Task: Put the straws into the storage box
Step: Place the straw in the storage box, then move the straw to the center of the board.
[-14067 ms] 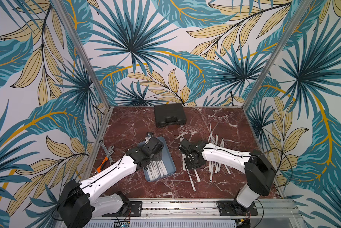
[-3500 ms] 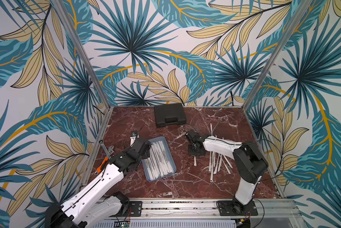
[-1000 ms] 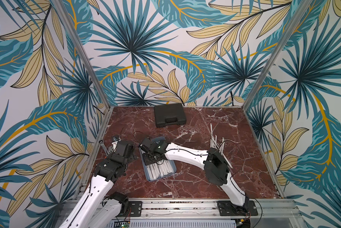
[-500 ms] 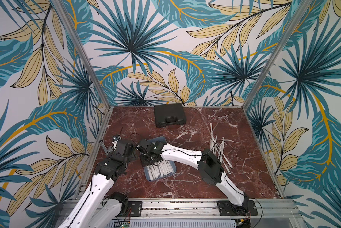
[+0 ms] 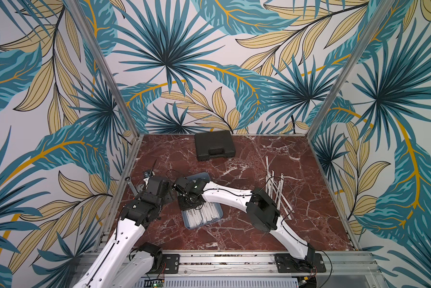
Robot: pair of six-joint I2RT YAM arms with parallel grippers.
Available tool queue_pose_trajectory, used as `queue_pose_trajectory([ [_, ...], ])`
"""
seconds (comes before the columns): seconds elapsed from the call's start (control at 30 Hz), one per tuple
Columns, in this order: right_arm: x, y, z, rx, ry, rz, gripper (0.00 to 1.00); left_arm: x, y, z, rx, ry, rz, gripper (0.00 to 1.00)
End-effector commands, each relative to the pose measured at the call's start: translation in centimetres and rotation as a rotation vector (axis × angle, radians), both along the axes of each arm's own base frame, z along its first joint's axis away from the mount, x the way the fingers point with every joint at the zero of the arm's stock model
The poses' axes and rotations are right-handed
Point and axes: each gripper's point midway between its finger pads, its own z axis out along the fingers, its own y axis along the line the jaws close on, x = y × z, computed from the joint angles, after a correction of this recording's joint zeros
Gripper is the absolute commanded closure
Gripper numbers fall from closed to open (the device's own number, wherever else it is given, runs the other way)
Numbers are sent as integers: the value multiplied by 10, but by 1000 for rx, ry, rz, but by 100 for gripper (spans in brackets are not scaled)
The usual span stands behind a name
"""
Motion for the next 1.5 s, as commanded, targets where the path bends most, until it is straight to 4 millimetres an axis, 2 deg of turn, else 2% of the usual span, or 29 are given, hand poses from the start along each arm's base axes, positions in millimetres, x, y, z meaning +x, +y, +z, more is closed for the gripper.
queue_pose_trajectory([
  [0.0, 12, -27, 68, 85, -67, -73, 74, 7, -1, 17, 10, -49, -19, 18],
  [0.03, 15, -43, 75, 77, -80, -100, 73, 9, -2, 21, 15, -59, -23, 18],
  [0.1, 20, -85, 74, 22, -101, -166, 70, 13, -4, 26, 16, -65, -34, 18],
  [0.17, 27, -135, 66, -61, -130, -240, 67, 18, -14, 31, 17, -58, -70, 19],
  [0.2, 29, -167, 60, -119, -140, -291, 64, 20, -25, 33, 19, -51, -110, 19],
  [0.27, 28, -224, 44, -211, -125, -386, 59, 27, -58, 35, 45, -54, -219, 19],
  [0.33, 27, -283, 30, -298, -110, -492, 53, 30, -107, 34, 81, -60, -366, 19],
  [0.37, 25, -304, 24, -330, -98, -532, 51, 30, -127, 33, 101, -62, -423, 19],
  [0.43, 19, -343, 13, -376, -65, -613, 47, 29, -167, 20, 132, -34, -526, 17],
  [0.53, 19, -374, 7, -418, -60, -680, 45, 27, -204, 0, 142, 19, -596, 17],
  [0.63, 25, -388, 2, -464, -65, -702, 44, 26, -226, -16, 126, 59, -628, 17],
  [0.73, 26, -407, -12, -507, -17, -751, 42, 25, -236, -24, 108, 78, -639, 17],
  [0.83, 27, -418, -22, -508, 18, -791, 40, 24, -236, -27, 107, 81, -636, 17],
  [0.97, 31, -418, -28, -495, 40, -787, 41, 25, -229, -26, 138, 76, -621, 17],
  [1.13, 37, -407, -31, -447, 68, -740, 61, 29, -208, -20, 192, 61, -579, 15],
  [1.27, 39, -396, -33, -395, 87, -703, 78, 31, -177, -13, 192, 42, -509, 15],
  [1.33, 38, -388, -33, -374, 92, -672, 83, 29, -161, -6, 208, 20, -474, 15],
  [1.47, 34, -366, -26, -393, 69, -552, 86, 25, -131, 2, 218, -28, -407, 15],
])
